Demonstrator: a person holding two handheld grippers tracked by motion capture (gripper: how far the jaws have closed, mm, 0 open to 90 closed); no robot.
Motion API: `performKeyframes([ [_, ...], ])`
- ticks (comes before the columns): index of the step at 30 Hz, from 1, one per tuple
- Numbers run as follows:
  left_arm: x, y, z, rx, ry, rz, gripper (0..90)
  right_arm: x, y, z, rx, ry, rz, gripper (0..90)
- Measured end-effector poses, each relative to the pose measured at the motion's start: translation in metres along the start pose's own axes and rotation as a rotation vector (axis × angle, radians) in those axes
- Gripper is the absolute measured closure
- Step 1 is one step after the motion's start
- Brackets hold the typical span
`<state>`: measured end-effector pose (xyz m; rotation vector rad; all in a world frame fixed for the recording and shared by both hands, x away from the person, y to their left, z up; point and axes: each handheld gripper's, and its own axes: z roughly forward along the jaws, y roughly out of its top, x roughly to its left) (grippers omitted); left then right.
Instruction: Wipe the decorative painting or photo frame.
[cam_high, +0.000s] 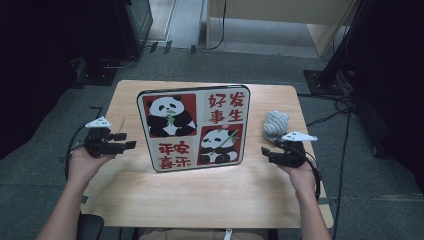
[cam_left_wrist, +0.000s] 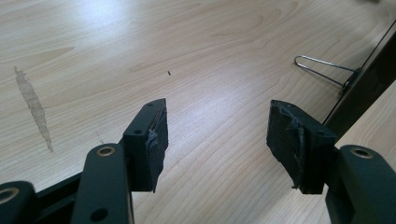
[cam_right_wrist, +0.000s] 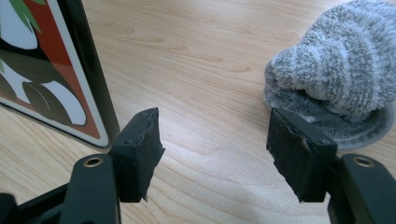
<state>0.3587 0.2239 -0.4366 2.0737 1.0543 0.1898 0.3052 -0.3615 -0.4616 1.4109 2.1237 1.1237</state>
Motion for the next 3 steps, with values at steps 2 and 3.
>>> performKeyframes([
  [2, -0.0005, 0.0002, 0.0005, 0.003, 0.0, 0.001, 37.8, 0.0, 0.0002, -0.0004, -0.004, 0.0, 0.006, 35.3],
  [3, -0.0011, 0.0002, 0.0007, 0.004, 0.004, 0.001, 38.2, 0.0, 0.0002, -0.0004, -0.004, 0.0, 0.006, 35.3],
])
